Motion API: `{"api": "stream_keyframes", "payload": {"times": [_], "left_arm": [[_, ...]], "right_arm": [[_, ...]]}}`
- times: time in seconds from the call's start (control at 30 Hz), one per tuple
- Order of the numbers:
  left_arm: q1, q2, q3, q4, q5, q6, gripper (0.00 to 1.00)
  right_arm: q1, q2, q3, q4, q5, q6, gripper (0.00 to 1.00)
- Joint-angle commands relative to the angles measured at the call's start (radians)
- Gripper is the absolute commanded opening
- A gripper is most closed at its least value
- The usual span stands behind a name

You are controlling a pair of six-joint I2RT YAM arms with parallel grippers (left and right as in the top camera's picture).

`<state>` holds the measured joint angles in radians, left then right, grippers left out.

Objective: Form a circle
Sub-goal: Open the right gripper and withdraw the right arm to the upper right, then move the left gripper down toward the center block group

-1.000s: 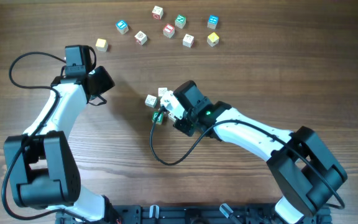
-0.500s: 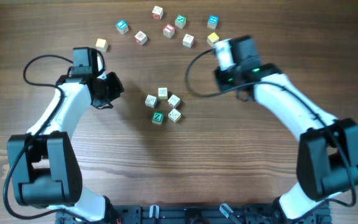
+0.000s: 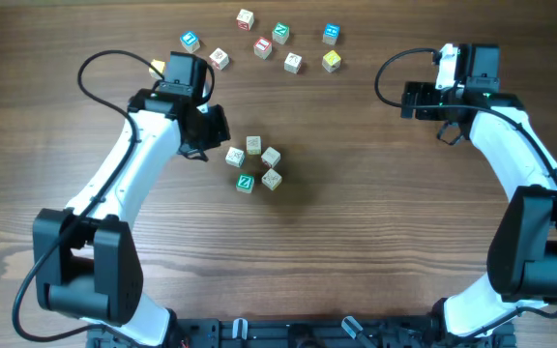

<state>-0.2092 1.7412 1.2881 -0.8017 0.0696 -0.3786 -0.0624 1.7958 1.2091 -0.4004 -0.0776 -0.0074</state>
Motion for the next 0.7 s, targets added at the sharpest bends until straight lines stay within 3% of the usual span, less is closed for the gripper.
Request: {"api": "stream_keyframes", "payload": {"times": [0.0,0.13,0.67], "left_arm": [[-0.01,0.035,0.005,0.057,-0.068,-0.03,0.04],[-0.01,0.097,0.005,0.134,-0.068,-0.031,0.04],[-0.01,0.161,-0.047,0.159,-0.06,-0.031,0.04]], "right_arm": [[0.001,0.007,0.013,-0.001,0.0,0.01,1.0],[0.001,0.007,0.013,0.0,0.0,0.01,1.0],[0.002,0.007,0.013,0.0,0.0,0.01,1.0]]}}
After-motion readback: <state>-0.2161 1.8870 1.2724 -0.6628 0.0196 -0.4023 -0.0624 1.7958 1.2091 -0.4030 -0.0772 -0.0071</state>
